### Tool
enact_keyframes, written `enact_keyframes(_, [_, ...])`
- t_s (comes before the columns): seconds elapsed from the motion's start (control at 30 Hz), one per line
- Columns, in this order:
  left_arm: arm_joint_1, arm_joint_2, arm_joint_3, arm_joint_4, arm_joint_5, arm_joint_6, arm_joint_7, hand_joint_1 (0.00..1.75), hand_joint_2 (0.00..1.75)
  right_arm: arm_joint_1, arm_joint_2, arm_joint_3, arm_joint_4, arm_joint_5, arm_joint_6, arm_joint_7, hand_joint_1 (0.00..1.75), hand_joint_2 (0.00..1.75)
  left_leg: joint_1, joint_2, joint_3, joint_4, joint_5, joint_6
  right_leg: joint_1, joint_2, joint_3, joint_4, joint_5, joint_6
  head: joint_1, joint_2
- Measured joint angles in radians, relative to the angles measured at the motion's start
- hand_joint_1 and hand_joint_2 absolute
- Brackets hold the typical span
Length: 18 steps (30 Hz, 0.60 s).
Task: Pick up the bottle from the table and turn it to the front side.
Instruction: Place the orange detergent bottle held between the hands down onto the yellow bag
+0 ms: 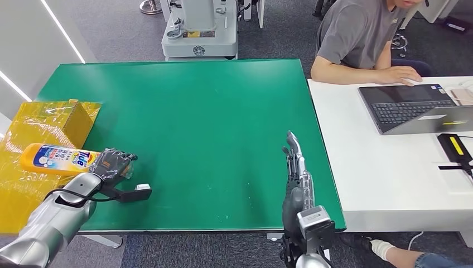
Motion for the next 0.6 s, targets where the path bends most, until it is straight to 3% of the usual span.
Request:
enact_keyframes(0.07, [-0.003, -0.004, 0.0, 0.003, 0.0, -0.002, 0.002, 0.07, 1.75, -0.003, 0.001, -0.004, 0.004, 0.0, 0.003, 0.0, 0.0, 0.0, 0.0, 0.0, 0.0, 0.0, 0.0, 0.0, 0.0, 0.0, 0.0, 0.0, 0.0, 0.0, 0.0, 0.0])
enact_keyframes(0.1, [-0.005, -0.006, 0.0, 0.005, 0.0, -0.003, 0.003, 0.0, 1.75, -0.005, 0.002, -0.006, 0.006, 0.0, 0.005, 0.0, 0.0, 0.0, 0.0, 0.0, 0.0, 0.0, 0.0, 0.0, 0.0, 0.0, 0.0, 0.0, 0.0, 0.0, 0.0, 0.0])
enact_keyframes(0.6, [-0.032, -0.02, 0.004, 0.01, -0.004, 0.003, 0.015, 0.0, 1.75, -0.03, 0.005, -0.03, 0.035, -0.01, 0.029, -0.012, 0.0, 0.0, 0.0, 0.0, 0.001, 0.0, 0.0, 0.0, 0.0, 0.0, 0.001, 0.0, 0.0, 0.0, 0.0, 0.0])
